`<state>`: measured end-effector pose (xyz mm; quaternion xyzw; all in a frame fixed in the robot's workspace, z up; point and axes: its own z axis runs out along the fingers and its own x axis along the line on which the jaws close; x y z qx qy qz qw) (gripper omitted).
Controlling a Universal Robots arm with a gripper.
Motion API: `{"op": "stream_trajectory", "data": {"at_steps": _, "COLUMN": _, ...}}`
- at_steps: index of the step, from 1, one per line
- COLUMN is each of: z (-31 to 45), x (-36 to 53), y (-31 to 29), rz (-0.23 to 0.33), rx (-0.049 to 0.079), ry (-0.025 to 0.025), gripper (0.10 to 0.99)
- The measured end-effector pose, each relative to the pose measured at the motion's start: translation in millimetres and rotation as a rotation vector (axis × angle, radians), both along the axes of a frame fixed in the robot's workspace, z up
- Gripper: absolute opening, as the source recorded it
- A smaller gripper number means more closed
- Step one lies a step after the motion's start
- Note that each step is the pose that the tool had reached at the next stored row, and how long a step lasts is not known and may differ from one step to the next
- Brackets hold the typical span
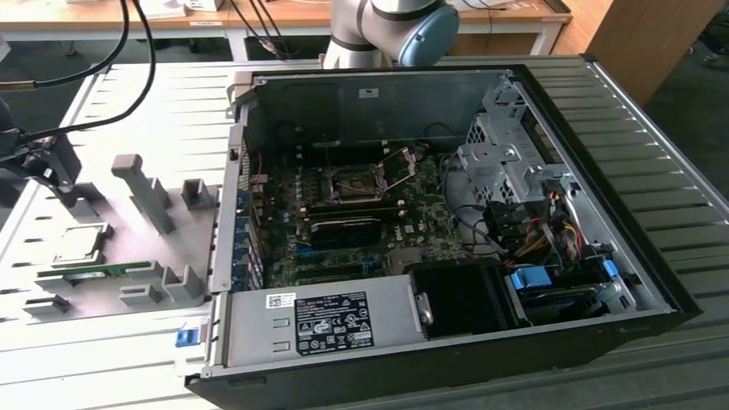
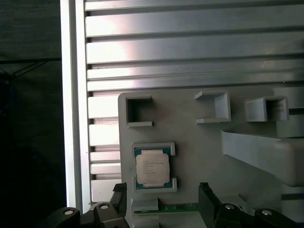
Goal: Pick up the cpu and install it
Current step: 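Pick up the cpu and move it towards the insertion slot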
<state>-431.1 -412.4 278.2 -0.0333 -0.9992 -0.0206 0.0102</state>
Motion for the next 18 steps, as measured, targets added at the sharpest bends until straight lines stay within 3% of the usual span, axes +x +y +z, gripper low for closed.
{"op": "stream_trajectory", "data": {"at_steps": 13, "z": -7.2, "x": -0.3, "y": -0.2, "rz": 0.005, "rx": 0.001, "ry": 0.0017, "gripper": 0.706}}
{"op": "stream_trajectory", "data": {"at_steps": 18, "z": -10.2, "x": -4.4, "y": -1.0, "rz": 0.010, "rx": 0.000, "ry": 0.0022, "gripper": 0.706}}
